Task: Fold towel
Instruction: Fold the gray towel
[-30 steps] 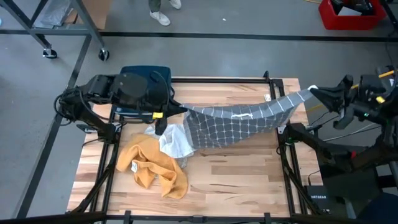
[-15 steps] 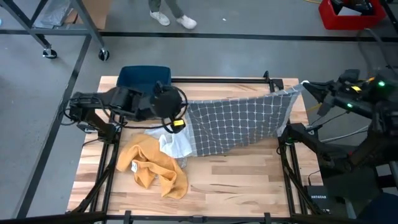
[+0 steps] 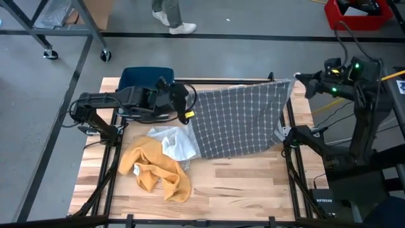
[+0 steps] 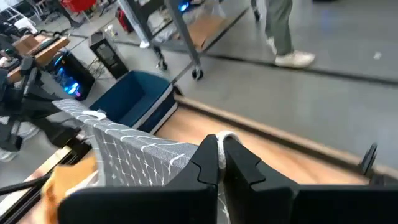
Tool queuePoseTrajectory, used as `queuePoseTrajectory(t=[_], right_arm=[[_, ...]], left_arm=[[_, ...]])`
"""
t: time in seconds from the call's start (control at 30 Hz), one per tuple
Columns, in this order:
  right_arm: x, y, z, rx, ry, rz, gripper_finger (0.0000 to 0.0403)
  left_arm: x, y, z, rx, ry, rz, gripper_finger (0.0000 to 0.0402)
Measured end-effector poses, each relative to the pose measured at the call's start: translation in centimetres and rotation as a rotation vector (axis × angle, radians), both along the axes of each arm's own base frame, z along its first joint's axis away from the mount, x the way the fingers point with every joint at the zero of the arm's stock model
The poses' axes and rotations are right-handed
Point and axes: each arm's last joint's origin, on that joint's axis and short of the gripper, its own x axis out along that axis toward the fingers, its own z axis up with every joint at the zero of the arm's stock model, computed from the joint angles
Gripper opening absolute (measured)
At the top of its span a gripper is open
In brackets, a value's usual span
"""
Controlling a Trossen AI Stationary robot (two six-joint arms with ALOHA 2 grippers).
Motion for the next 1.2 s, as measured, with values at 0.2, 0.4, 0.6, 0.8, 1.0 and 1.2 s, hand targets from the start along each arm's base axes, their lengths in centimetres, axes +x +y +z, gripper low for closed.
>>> queuePoseTrajectory(t=[0.2, 0.4, 0.6, 0.8, 1.0, 1.2], right_arm=[[0.2, -2.8, 0.3, -0.019, 0.007, -0.071, 0.0006], [0.2, -4.9, 0.9, -0.083, 0.030, -0.126, 0.0006], [0.3, -6.5, 0.8, -0.083, 0.062, -0.177, 0.0006], [0.4, -8.1, 0.4, -0.073, 0.120, -0.183, 0.0006], [0.2, -8.3, 0.3, -0.113, 0.201, -0.203, 0.0006], [0.2, -9.0, 0.0, -0.104, 0.250, -0.234, 0.0006]], left_arm=[[0.2, 2.7, 0.3, 0.041, 0.008, 0.045, 0.0000], [0.1, 5.0, 0.6, 0.063, 0.011, 0.082, 0.0000], [0.1, 6.7, 0.5, 0.055, 0.029, 0.073, 0.0000], [0.8, 8.3, 0.1, 0.047, 0.032, 0.061, 0.0000], [1.2, 9.5, -0.5, 0.055, 0.065, 0.071, 0.0000], [1.8, 10.1, -1.0, 0.024, 0.062, 0.048, 0.0000]])
